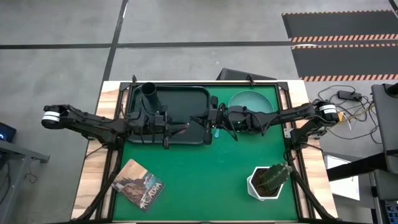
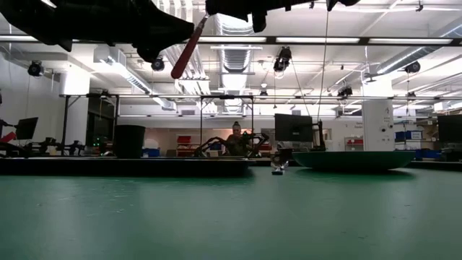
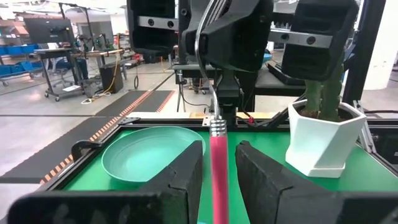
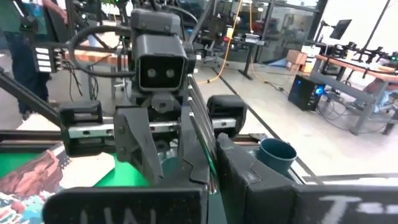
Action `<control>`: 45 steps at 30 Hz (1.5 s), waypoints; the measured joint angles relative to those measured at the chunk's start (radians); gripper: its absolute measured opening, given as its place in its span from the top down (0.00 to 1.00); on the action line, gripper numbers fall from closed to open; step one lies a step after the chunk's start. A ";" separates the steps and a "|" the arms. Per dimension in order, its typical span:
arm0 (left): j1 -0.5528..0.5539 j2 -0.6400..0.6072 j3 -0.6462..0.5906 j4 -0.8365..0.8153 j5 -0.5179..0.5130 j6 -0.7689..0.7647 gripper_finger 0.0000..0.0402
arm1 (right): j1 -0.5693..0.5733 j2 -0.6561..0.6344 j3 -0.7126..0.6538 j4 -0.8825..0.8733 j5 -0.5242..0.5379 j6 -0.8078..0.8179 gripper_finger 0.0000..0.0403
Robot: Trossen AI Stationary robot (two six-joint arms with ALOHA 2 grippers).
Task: Pick and place plate/cup/fork/spoon on tray
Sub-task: Put the pink fork on the black serving tray to the bottom of the black cup
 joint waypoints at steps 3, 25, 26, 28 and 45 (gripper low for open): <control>0.000 -0.003 0.000 -0.001 0.000 -0.001 0.81 | 0.001 -0.004 0.000 -0.029 0.083 -0.017 0.98; -0.100 0.187 0.110 0.005 -0.449 -0.169 0.81 | 0.000 0.004 0.000 -0.073 0.363 -0.011 0.98; -0.107 0.215 0.131 0.006 -0.479 -0.144 0.81 | 0.000 0.004 0.000 -0.073 0.363 -0.011 0.98; -0.116 0.271 0.171 0.004 -0.537 -0.092 0.81 | 0.000 0.004 0.000 -0.071 0.363 -0.011 0.98; -0.118 0.352 0.223 0.010 -0.746 0.003 0.81 | 0.000 0.005 0.000 -0.085 0.363 0.024 0.98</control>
